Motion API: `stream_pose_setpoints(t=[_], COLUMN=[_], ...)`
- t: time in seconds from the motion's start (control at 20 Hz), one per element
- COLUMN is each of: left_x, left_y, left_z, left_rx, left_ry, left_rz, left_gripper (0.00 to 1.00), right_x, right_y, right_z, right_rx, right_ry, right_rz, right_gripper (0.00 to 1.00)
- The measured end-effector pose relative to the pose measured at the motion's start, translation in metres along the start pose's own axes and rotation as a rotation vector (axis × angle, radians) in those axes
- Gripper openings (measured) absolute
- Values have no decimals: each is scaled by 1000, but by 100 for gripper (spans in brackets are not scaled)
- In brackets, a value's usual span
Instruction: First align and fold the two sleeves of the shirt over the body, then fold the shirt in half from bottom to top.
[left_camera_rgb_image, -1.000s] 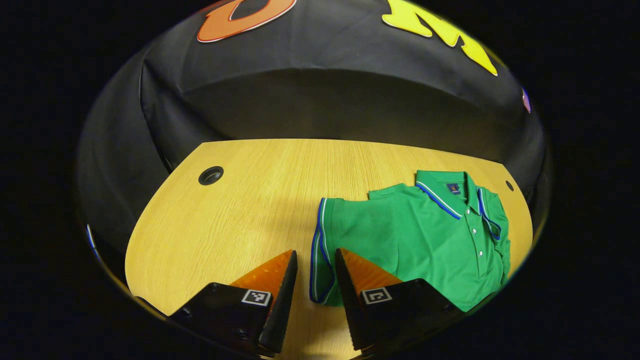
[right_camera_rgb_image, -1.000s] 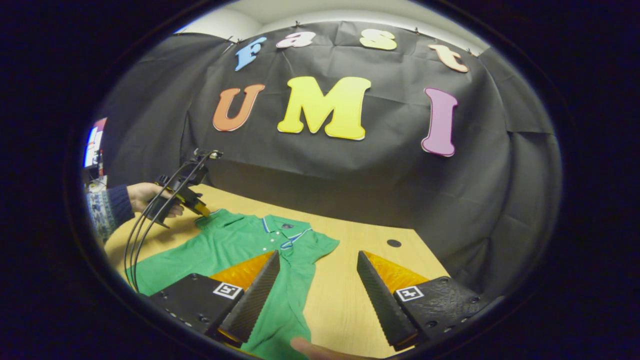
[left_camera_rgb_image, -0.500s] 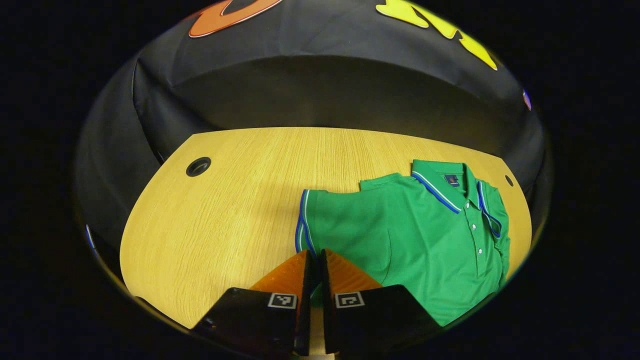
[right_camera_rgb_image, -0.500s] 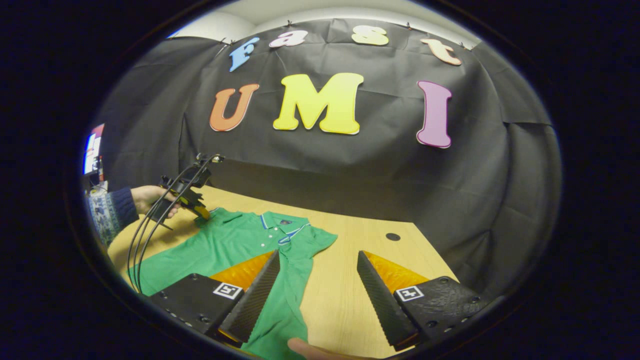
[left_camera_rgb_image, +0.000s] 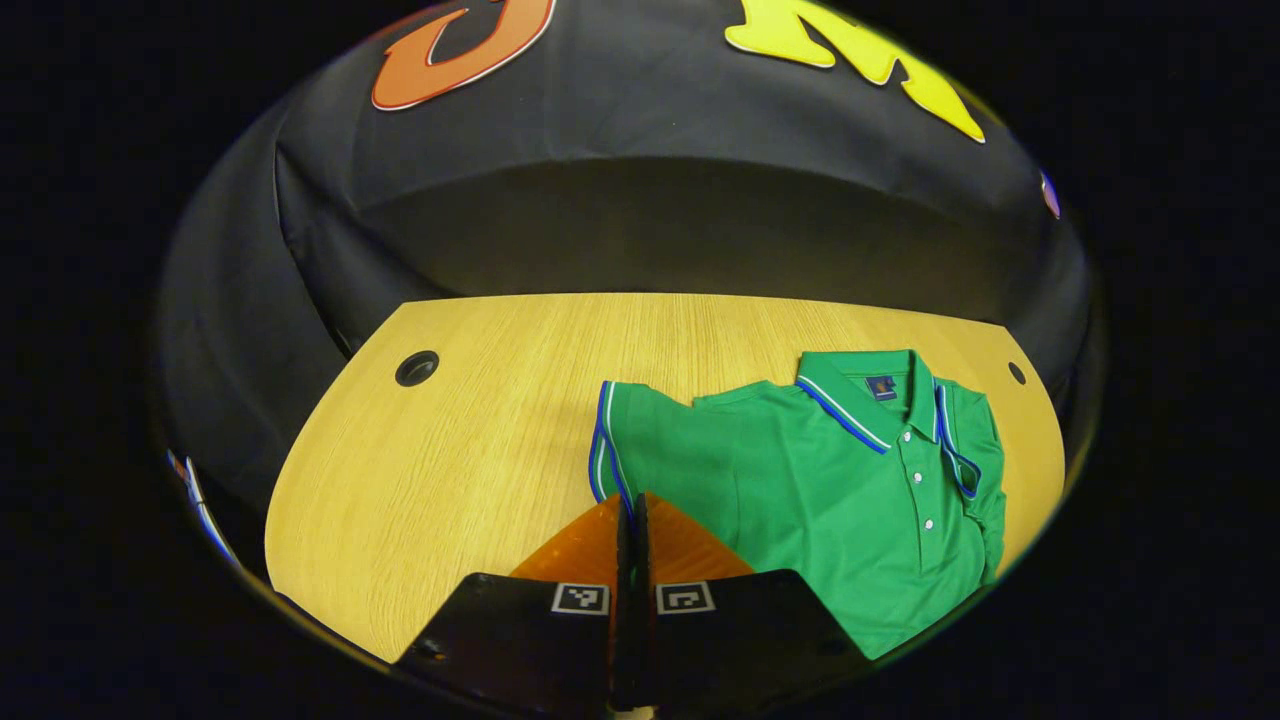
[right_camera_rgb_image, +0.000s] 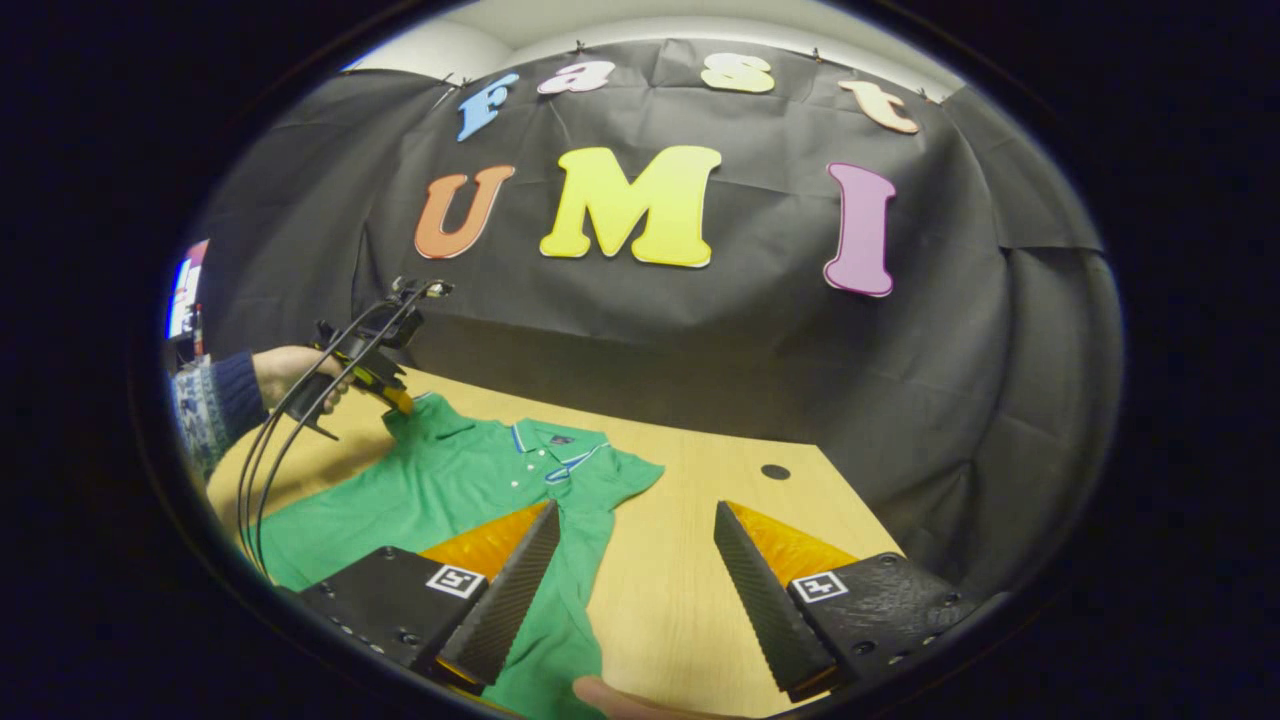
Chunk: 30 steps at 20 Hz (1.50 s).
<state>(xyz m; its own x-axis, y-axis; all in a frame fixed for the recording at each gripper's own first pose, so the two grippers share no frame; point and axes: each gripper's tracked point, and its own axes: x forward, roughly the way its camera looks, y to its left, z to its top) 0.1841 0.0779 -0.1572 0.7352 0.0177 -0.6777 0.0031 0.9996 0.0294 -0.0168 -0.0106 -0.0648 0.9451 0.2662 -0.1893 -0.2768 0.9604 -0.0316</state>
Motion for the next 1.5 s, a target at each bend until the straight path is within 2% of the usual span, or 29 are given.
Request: stream_pose_setpoints(t=[0.2,0.4,0.5,0.55,0.65,0.7,0.75,0.8,0.85,0.9,0.95,1.05,1.3,1.5], left_x=[0,-6,-11,-12,-23,-28,-35,-49,-60,-74,-87,-120,-189,-231], left_y=[-41,-111,-135,-140,-140,-139,-137,-132,-128,-125,-122,-113,-78,-55], left_z=[1,1,-2,-3,1,5,9,14,18,22,24,27,20,-15], left_rx=[5,-27,-8,8,31,32,31,29,29,29,27,31,60,49], left_ry=[3,4,9,7,-15,-33,-54,-82,-113,-144,-175,-235,-414,-491], left_rz=[-46,-204,-260,-264,-247,-239,-230,-218,-214,-216,-219,-214,-121,-81], left_gripper=[3,4,10,21,33,49,75,64,67,68,78,93,97,97], right_x=[2,2,2,2,3,4,4,3,2,1,0,-4,-20,-40], right_y=[-4,-7,-8,-9,-12,-15,-18,-20,-21,-22,-21,-16,-5,-1], right_z=[-12,-20,-23,-26,-31,-33,-34,-34,-33,-32,-31,-29,-25,-26], right_rx=[9,28,39,46,67,78,80,74,61,46,29,-6,-26,3], right_ry=[20,34,28,29,36,39,40,35,28,19,9,-2,-13,-12], right_rz=[-3,4,17,17,17,8,-2,-11,-21,-29,-35,-39,-38,-40], right_gripper=[98,95,95,93,95,95,95,98,95,98,95,95,95,95])
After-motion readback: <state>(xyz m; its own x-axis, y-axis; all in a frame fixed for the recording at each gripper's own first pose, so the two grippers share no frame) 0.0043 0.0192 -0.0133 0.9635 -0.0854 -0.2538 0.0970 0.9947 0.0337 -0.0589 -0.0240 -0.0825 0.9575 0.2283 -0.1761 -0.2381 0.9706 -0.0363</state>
